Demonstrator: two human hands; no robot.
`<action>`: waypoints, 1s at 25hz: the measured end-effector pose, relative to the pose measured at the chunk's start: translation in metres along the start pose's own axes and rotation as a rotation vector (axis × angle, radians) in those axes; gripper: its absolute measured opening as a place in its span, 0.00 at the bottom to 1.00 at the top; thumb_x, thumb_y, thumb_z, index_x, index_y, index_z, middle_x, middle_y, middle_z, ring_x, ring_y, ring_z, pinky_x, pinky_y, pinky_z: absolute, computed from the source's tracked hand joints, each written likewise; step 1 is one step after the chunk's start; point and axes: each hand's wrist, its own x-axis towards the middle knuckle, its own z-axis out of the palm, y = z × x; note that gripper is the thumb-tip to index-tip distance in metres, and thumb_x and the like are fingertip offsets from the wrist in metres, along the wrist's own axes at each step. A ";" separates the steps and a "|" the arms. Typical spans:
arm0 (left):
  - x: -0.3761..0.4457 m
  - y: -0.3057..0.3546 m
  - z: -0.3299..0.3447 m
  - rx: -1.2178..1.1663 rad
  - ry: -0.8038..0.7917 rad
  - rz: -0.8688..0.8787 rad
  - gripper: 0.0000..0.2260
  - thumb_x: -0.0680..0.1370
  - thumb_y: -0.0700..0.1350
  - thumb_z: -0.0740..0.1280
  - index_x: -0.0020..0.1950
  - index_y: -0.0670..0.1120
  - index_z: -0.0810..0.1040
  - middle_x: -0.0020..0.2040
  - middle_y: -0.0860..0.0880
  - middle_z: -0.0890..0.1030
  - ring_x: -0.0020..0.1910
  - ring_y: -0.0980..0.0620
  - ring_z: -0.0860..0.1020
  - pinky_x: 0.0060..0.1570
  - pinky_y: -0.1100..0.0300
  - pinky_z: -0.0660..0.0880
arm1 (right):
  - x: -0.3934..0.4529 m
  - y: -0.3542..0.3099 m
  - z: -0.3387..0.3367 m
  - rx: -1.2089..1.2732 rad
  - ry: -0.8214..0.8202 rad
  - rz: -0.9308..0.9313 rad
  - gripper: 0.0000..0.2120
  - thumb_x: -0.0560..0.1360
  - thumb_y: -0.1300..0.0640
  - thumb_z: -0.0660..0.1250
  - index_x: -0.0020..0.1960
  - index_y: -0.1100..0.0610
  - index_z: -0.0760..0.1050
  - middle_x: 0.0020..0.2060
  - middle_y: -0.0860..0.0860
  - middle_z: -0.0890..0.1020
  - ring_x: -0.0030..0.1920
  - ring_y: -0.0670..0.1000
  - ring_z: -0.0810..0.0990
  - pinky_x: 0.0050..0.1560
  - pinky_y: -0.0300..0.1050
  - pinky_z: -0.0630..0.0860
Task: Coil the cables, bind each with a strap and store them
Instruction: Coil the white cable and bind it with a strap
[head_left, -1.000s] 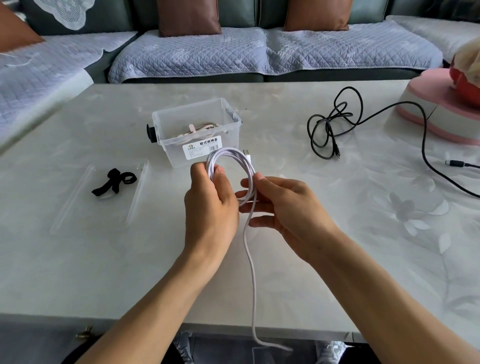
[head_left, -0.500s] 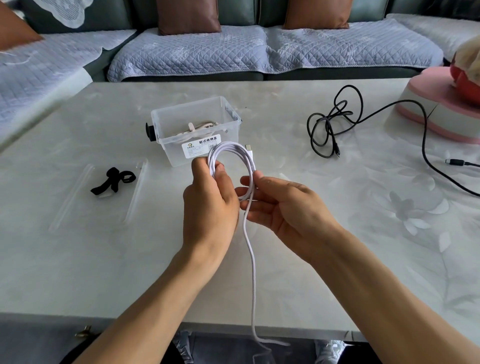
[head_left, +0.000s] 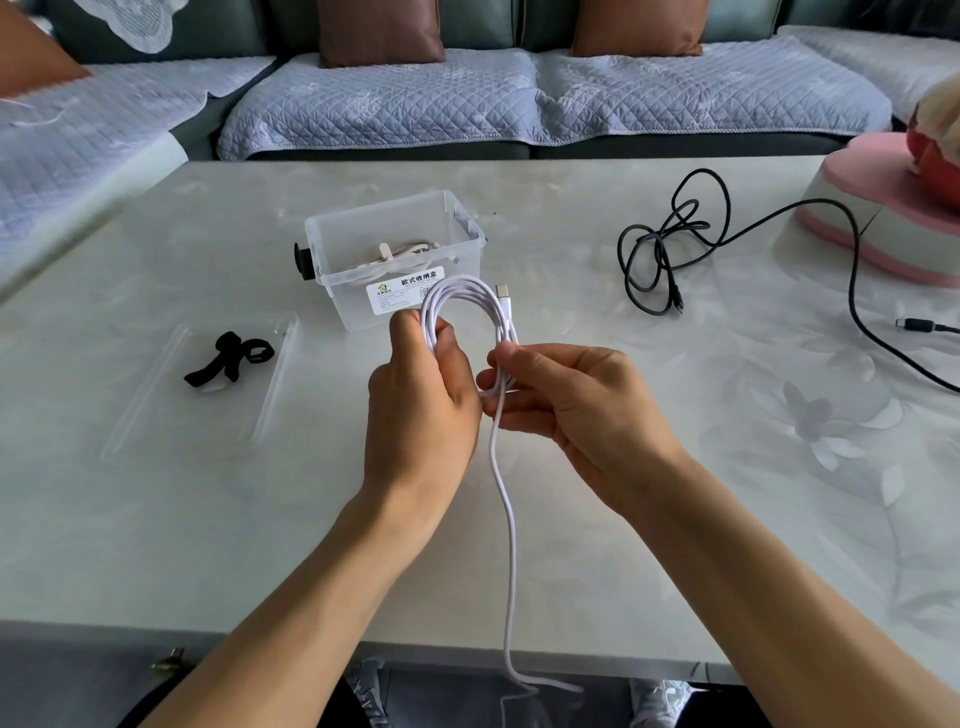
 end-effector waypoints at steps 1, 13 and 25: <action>0.000 0.000 -0.001 -0.018 0.000 0.019 0.07 0.83 0.44 0.59 0.47 0.47 0.62 0.29 0.56 0.70 0.27 0.52 0.72 0.27 0.59 0.62 | -0.001 -0.001 0.000 -0.051 0.017 -0.031 0.08 0.77 0.60 0.68 0.44 0.64 0.82 0.37 0.59 0.85 0.36 0.53 0.85 0.36 0.40 0.79; 0.011 -0.004 -0.015 -0.247 -0.217 -0.322 0.11 0.79 0.54 0.63 0.47 0.46 0.75 0.30 0.47 0.79 0.24 0.51 0.75 0.28 0.60 0.69 | 0.001 -0.001 -0.007 -0.728 0.007 -0.298 0.16 0.79 0.59 0.63 0.35 0.63 0.77 0.25 0.55 0.80 0.25 0.50 0.81 0.30 0.36 0.74; 0.013 -0.011 -0.018 -0.320 -0.124 -0.006 0.08 0.82 0.44 0.62 0.55 0.47 0.81 0.24 0.53 0.75 0.22 0.57 0.73 0.28 0.69 0.67 | 0.004 0.000 -0.016 -0.731 -0.095 -0.325 0.07 0.77 0.60 0.67 0.44 0.61 0.82 0.32 0.53 0.82 0.29 0.53 0.80 0.34 0.46 0.81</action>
